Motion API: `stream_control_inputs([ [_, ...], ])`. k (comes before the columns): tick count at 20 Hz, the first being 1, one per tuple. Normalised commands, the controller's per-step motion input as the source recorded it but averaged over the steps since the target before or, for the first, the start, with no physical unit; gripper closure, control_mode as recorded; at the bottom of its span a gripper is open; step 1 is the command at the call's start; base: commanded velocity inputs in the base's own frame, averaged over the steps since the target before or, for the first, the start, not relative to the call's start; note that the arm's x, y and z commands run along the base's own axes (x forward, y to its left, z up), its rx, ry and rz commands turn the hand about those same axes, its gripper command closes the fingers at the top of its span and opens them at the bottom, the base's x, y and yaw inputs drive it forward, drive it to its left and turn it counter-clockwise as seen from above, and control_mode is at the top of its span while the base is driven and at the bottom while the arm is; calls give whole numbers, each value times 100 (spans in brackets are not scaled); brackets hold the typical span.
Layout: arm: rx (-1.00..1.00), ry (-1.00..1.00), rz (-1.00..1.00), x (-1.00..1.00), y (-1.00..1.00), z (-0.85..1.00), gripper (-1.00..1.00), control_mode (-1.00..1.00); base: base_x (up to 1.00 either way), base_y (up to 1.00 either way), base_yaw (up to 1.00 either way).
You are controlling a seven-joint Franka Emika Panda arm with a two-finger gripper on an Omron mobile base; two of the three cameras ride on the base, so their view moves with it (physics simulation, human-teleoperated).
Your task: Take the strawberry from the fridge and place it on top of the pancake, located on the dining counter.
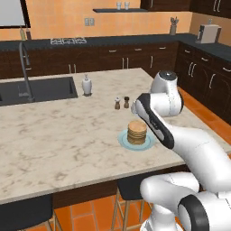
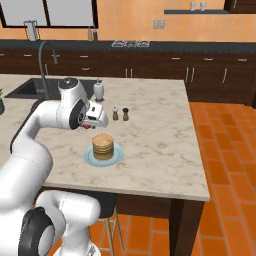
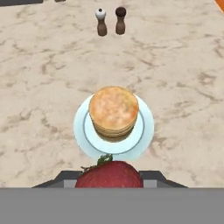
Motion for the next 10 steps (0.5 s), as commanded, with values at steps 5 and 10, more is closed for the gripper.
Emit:
stream_control_inputs([
  [5,0,0,0,76,0,-48,100,-100,0,0,0],
  [10,0,1,0,51,0,-50,100,-100,0,0,0],
])
